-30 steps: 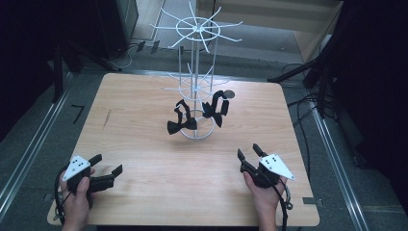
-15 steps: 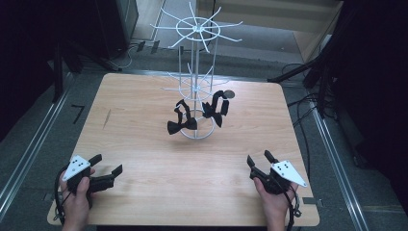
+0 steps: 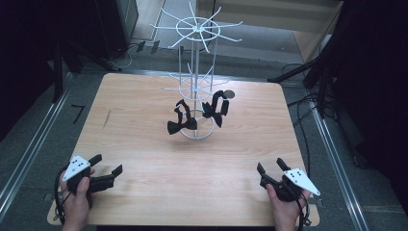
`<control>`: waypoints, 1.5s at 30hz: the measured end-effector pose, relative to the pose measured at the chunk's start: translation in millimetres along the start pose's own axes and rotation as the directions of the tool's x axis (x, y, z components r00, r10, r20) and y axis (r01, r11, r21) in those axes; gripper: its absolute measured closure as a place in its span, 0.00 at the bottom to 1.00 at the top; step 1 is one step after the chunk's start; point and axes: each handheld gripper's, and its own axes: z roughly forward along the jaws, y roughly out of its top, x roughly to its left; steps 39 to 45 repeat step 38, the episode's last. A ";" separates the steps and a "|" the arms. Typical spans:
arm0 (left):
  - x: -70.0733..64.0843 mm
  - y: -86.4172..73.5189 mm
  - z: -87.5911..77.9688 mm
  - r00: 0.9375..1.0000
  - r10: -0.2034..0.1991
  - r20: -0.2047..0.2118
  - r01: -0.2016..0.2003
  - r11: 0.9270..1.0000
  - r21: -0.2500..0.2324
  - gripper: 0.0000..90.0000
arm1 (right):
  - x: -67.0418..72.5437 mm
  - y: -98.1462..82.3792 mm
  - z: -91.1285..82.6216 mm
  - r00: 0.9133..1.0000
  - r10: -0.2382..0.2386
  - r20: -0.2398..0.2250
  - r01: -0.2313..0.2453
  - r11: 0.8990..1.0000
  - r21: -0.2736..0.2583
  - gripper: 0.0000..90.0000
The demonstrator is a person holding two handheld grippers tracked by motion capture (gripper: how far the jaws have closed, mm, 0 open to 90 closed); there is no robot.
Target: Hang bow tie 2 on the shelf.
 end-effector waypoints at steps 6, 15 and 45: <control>0.4 0.0 -0.2 1.000 -0.001 -0.001 0.001 1.000 -0.002 0.09 | -7.7 -1.9 -7.6 1.000 0.014 -0.004 -0.014 0.999 0.031 0.16; 1.1 -0.1 -0.7 1.000 -0.004 0.003 0.004 1.000 -0.002 0.09 | -33.9 -3.4 -17.1 0.999 0.037 0.010 -0.038 0.998 0.058 0.08; 0.3 0.1 0.0 1.000 -0.001 -0.003 0.001 1.000 0.002 0.09 | -74.9 -18.3 -45.5 0.998 0.060 0.002 -0.060 0.995 0.081 0.01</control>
